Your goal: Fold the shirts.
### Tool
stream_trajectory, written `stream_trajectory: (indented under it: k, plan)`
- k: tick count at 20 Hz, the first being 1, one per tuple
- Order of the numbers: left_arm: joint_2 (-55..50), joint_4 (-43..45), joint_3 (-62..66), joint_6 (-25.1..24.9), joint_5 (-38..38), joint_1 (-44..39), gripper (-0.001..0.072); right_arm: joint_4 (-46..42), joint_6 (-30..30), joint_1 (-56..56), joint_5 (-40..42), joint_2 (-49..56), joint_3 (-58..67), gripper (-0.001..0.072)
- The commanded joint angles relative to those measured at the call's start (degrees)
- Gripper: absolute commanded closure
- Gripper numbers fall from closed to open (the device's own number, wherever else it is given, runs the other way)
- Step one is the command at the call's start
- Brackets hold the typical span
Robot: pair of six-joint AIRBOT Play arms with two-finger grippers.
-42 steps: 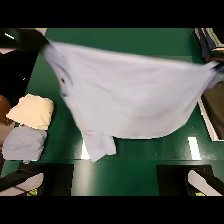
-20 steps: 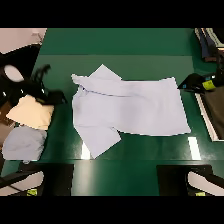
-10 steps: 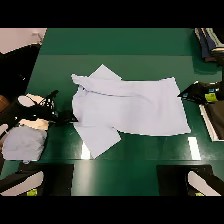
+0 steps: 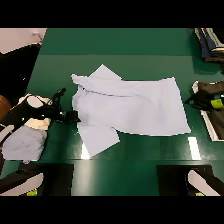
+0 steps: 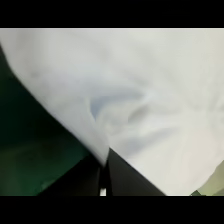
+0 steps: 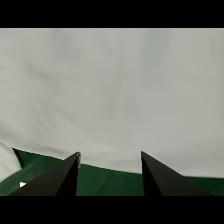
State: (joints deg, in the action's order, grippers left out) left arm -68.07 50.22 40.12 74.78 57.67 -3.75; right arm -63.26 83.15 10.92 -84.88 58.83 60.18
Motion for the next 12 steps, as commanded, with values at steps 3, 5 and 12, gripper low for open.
stream_trajectory:
  k: [3,5,12]
  plan:
    - [0.04,0.0,8.0,0.2,2.8,-0.39,0.0683,-7.17,0.76,12.5,-3.61,-1.84,-11.1,0.0217]
    - [0.04,-0.02,9.16,0.2,2.78,-0.39,0.0683,-6.78,0.76,16.28,-0.72,-2.56,-18.99,0.017]
    - [0.04,0.0,9.22,0.2,2.78,-0.39,0.0683,6.21,-1.16,15.87,16.35,3.61,-31.3,0.0267]
